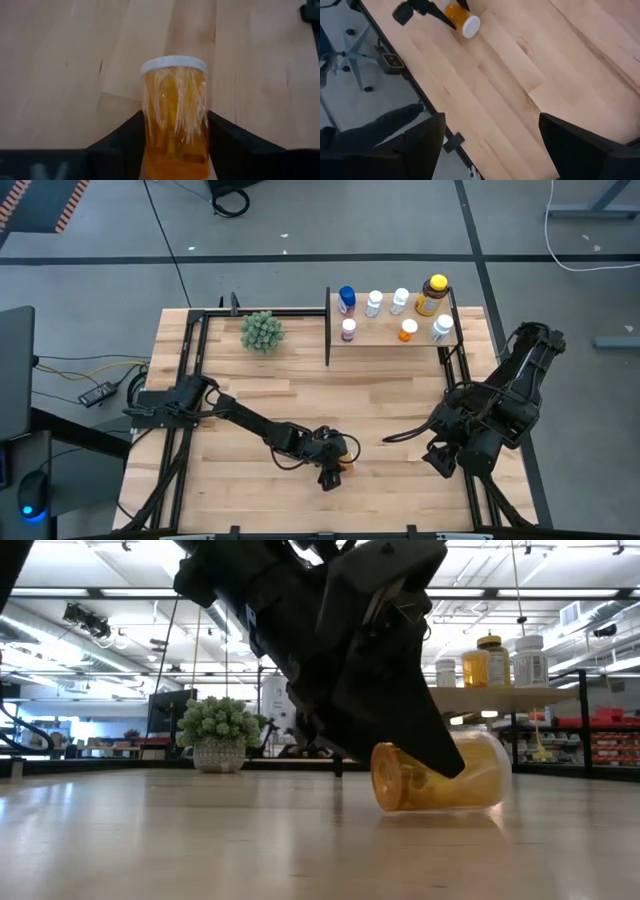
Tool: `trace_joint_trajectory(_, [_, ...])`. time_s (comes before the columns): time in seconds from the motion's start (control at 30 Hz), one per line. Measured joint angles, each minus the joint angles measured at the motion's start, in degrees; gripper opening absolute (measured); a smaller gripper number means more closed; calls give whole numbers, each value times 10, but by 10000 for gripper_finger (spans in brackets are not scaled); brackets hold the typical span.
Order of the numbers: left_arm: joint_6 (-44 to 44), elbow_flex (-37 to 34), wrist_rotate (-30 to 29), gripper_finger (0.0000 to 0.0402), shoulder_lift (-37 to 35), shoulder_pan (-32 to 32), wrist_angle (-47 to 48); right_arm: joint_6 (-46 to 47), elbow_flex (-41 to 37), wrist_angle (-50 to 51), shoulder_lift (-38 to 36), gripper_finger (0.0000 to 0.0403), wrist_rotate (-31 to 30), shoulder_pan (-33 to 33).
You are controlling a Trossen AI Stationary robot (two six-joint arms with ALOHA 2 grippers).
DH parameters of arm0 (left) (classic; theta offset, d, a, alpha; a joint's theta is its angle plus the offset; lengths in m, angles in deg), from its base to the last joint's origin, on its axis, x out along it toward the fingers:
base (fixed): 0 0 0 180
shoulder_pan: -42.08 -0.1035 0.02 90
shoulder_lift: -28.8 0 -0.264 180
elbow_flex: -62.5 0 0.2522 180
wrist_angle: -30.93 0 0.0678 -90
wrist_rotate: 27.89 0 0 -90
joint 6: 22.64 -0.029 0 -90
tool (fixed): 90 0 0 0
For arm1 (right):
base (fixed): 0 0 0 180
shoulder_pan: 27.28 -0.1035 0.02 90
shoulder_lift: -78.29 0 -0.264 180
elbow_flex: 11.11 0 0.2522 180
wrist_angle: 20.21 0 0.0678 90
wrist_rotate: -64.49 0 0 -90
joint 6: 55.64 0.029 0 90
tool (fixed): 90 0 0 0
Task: Pick and place medicine bottles onto shelf by color
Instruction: Put the orange medicine bottle on the shelf
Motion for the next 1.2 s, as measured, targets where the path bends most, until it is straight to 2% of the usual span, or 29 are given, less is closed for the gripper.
trace_joint_trajectory(0.17, [57,0,0,168,0,0,-8,0,0,-7,0,328,0,0])
trace_joint_trajectory(0.3, [73,0,0,189,-19,0,-23,0,0,-30,0,328,1,0])
trace_joint_trajectory(0.4, [73,0,5,197,-43,-1,-48,-20,0,-69,-2,328,-25,1])
trace_joint_trajectory(0.53, [73,0,10,194,-84,-4,-97,-93,0,-146,-2,328,-62,11])
trace_joint_trajectory(0.77, [70,0,13,196,-166,-11,-155,-263,0,-287,-3,328,-65,54])
trace_joint_trajectory(0.97, [47,1,59,193,-226,-13,-162,-369,0,-314,-3,328,-65,103])
trace_joint_trajectory(1.2, [42,1,65,197,-246,-11,-157,-483,1,-391,-3,328,-62,160])
